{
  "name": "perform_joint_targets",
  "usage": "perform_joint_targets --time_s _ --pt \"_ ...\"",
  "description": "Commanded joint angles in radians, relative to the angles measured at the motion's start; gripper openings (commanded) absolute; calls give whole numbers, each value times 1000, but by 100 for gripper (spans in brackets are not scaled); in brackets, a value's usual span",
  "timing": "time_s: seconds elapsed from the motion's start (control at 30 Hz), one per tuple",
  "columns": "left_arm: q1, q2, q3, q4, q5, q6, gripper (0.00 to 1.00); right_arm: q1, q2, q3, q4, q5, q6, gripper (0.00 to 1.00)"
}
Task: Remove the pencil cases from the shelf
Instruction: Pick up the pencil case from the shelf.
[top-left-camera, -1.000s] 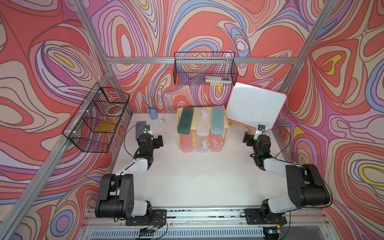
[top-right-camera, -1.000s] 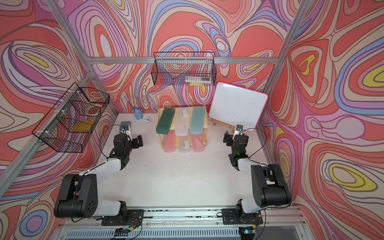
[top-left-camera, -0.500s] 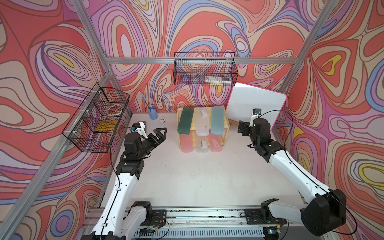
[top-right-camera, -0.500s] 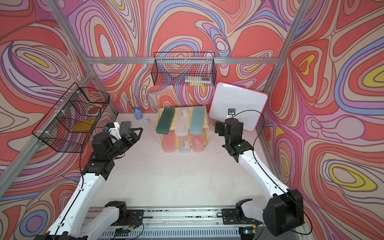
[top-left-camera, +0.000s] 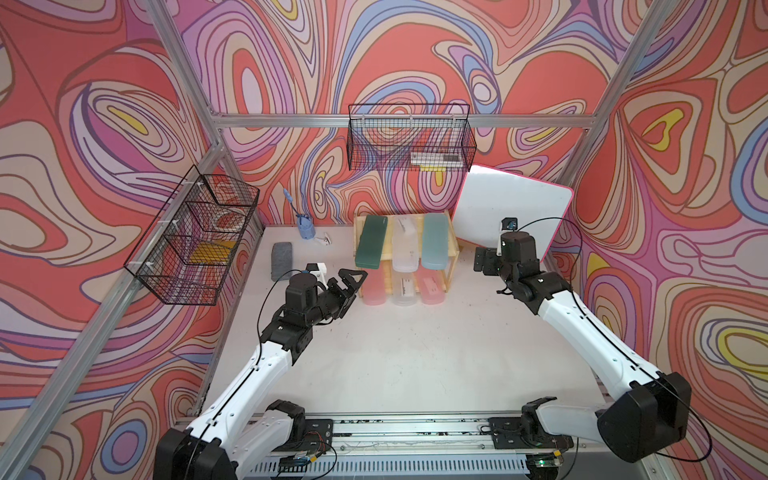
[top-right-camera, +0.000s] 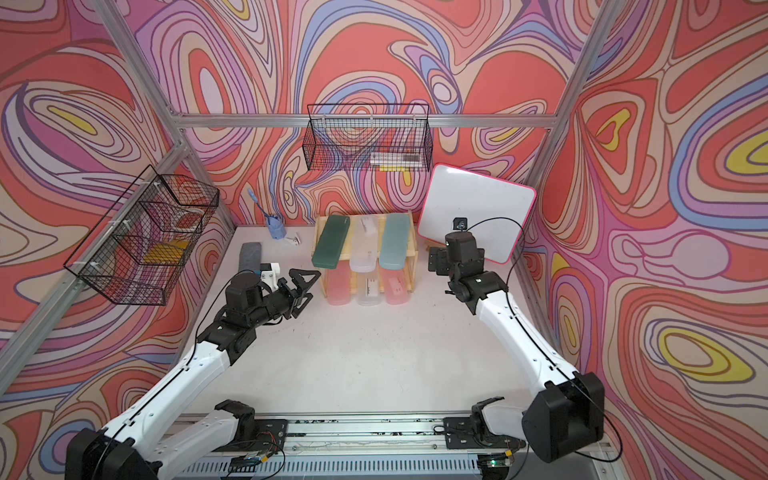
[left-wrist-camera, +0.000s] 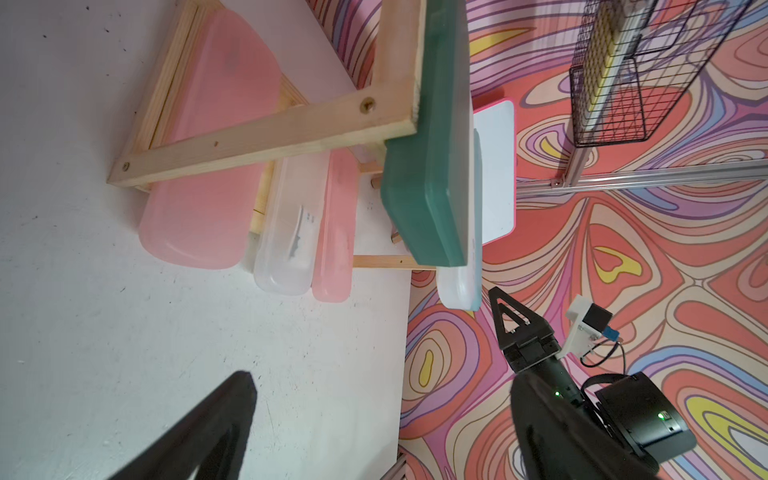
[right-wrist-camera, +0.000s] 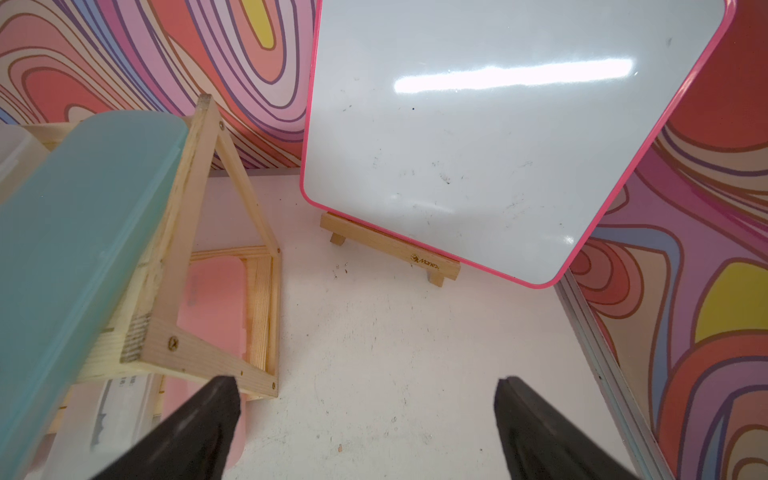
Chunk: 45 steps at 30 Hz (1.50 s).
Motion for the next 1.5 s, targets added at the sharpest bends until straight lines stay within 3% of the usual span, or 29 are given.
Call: perform_joint_targets --time_s 0.0,0.37,0.87,1.37,1.47 --pt "-10 56 34 105 -54 -19 98 6 13 32 -22 -16 8 98" --pt "-36 203 77 291 -104 -77 98 5 18 43 -18 -10 -4 98" --pt "-65 289 103 349 -186 -114 94 5 50 49 -3 -29 -1 98" --pt "-86 321 120 393 -208 -131 58 5 62 37 12 -43 -4 98" --pt "-86 313 113 387 -218 -134 55 6 65 34 14 -45 -3 98"
